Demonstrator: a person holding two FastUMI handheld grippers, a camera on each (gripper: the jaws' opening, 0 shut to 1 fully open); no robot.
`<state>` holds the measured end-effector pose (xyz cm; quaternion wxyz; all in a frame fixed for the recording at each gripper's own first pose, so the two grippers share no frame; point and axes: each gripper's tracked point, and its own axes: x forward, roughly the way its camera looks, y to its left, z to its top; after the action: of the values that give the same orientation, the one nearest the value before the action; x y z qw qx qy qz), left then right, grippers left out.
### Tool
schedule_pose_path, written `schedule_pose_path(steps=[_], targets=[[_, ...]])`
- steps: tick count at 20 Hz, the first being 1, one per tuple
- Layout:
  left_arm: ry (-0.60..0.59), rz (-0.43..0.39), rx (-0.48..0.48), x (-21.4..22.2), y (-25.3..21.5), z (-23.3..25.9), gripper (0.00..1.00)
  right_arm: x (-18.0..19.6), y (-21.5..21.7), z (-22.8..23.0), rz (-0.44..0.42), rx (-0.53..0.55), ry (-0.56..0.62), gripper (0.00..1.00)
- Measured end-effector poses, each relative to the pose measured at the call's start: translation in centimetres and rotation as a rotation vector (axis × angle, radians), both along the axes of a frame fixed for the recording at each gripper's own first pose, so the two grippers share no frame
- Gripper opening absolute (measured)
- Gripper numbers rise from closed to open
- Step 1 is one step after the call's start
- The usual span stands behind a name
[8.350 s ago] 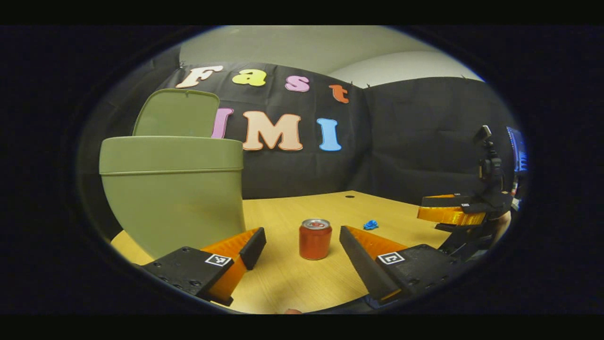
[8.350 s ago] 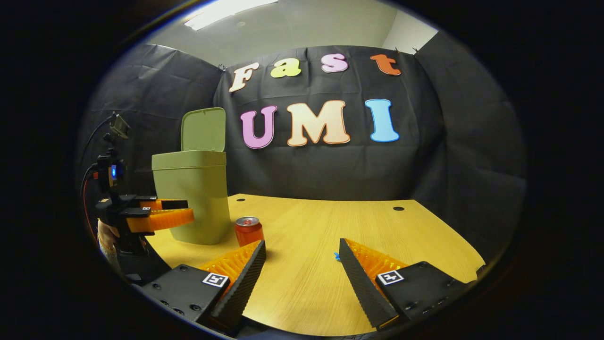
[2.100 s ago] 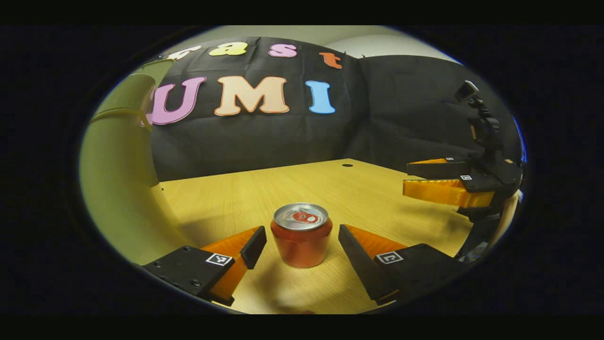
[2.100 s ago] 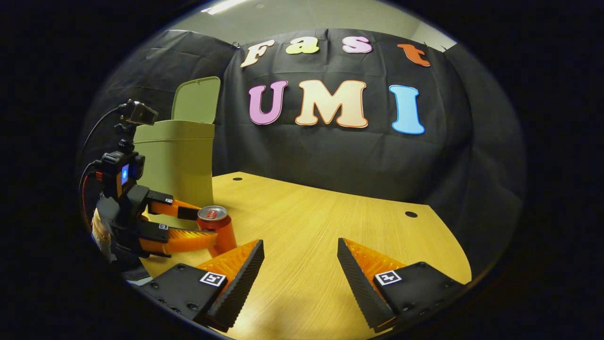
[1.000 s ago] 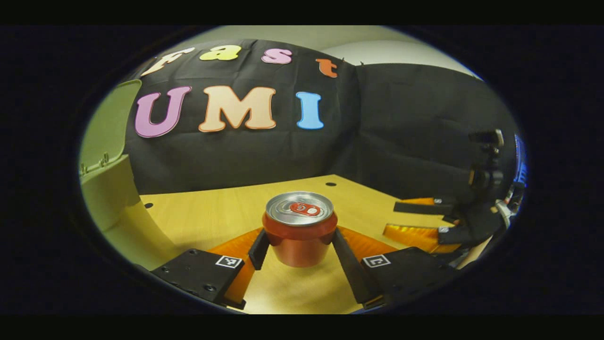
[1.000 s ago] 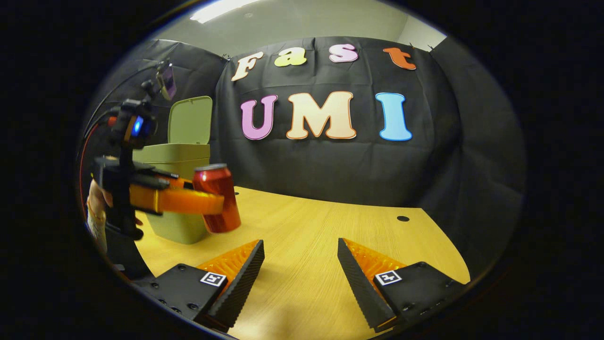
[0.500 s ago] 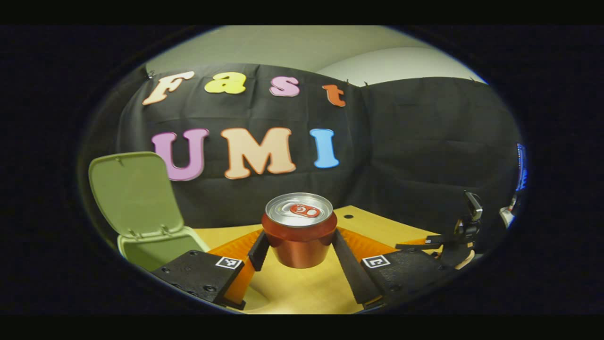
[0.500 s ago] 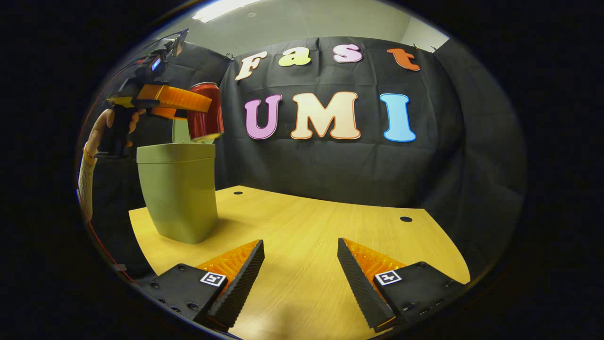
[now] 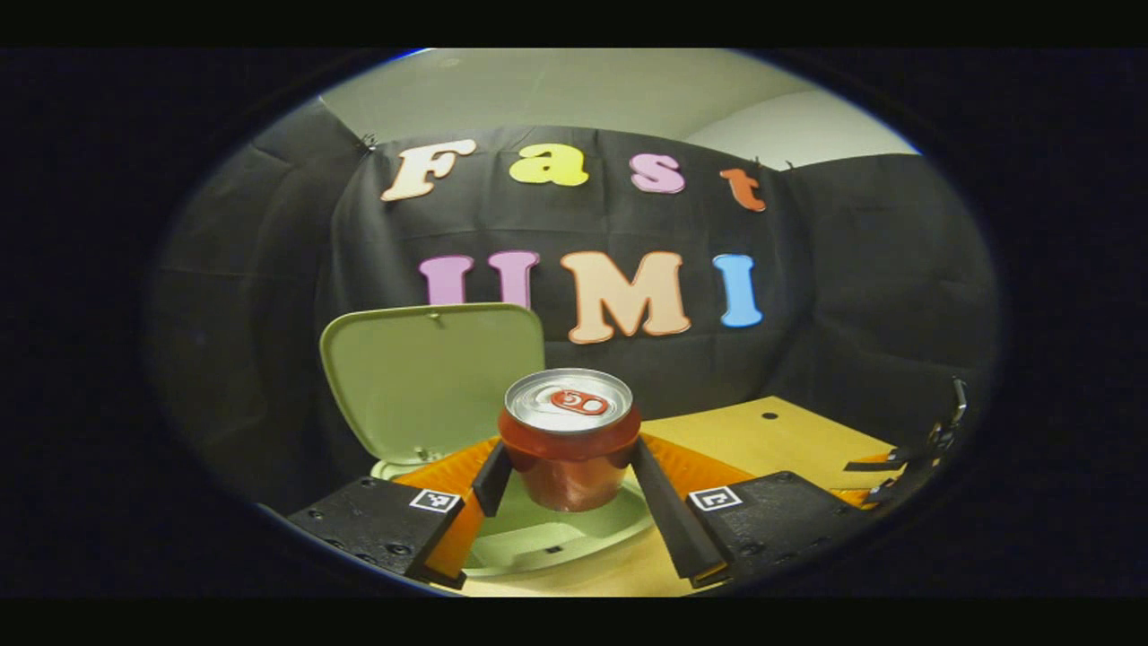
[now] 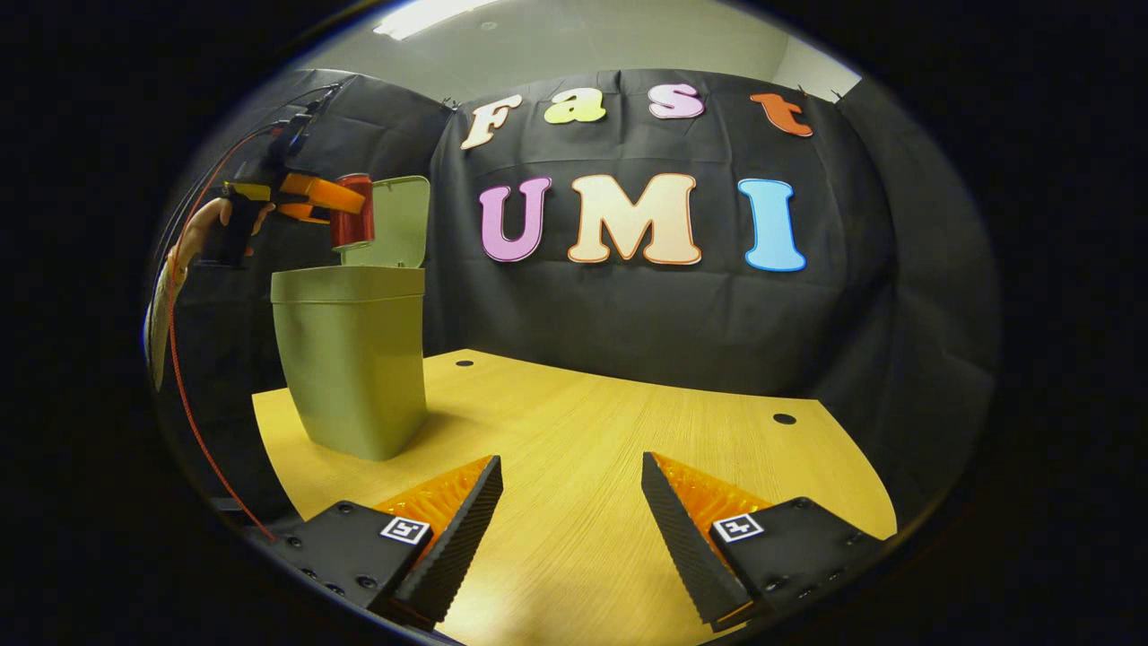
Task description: Press the lid of the desktop garbage bin to open it, pick up the crumpled paper on the desktop and throw it into the bin, then pick up the pop can on the desktop and drop it into the bin, and finally close the garbage bin lid.
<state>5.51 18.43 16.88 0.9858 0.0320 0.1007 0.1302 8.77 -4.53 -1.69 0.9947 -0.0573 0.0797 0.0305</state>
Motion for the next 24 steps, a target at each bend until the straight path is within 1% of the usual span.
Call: schedule_pose_path(steps=[2,5,6,7,8,11,12,13,14,16,19,20,23,24], targets=[[0.039,0.027,0.001,-0.3,1.2,-0.9,0.78,0.2,-0.2,0.0,-0.003,0.011,0.003,0.99],[0.026,0.039,-0.02,0.0,1.8,-1.1,0.8,0.0,-0.5,-0.3,-0.008,0.017,0.013,0.99],[0.024,0.04,-0.023,0.0,1.8,-1.1,0.82,0.0,-0.6,-0.2,-0.013,0.017,0.012,0.99],[0.021,0.042,-0.022,0.2,1.8,-0.8,0.86,-0.1,-0.8,0.0,-0.016,0.019,0.006,0.99],[0.02,0.045,-0.019,0.4,1.9,-0.5,0.86,-0.1,-0.8,0.2,-0.019,0.025,0.004,0.99],[0.003,0.049,-0.001,1.0,2.2,1.8,0.87,-0.5,-0.8,0.5,-0.022,0.028,-0.006,1.0],[-0.009,0.051,0.001,1.2,2.2,2.9,0.87,-0.7,-0.7,0.7,-0.022,0.023,-0.011,0.98],[-0.024,0.057,0.0,1.5,2.3,4.1,0.89,-0.7,-0.7,0.8,-0.02,0.02,-0.015,0.98],[-0.033,0.059,0.003,1.7,2.3,5.1,0.87,-0.7,-0.5,1.0,-0.016,0.02,-0.016,0.98],[-0.059,0.078,0.016,2.3,2.7,7.6,0.89,-0.7,-0.3,0.8,-0.009,0.019,-0.012,0.98],[-0.088,0.114,0.04,3.7,3.6,11.1,0.87,-0.9,-0.4,0.7,-0.009,0.026,-0.005,0.98],[-0.089,0.128,0.057,4.3,4.0,12.0,0.88,-1.0,-0.2,0.9,0.0,0.036,-0.007,0.98],[-0.072,0.198,0.111,6.1,6.0,13.7,0.87,-1.3,0.0,1.3,0.01,0.041,-0.018,0.98],[-0.064,0.218,0.131,6.7,6.7,14.1,0.88,-1.3,-0.1,1.5,0.005,0.037,-0.023,0.98]])
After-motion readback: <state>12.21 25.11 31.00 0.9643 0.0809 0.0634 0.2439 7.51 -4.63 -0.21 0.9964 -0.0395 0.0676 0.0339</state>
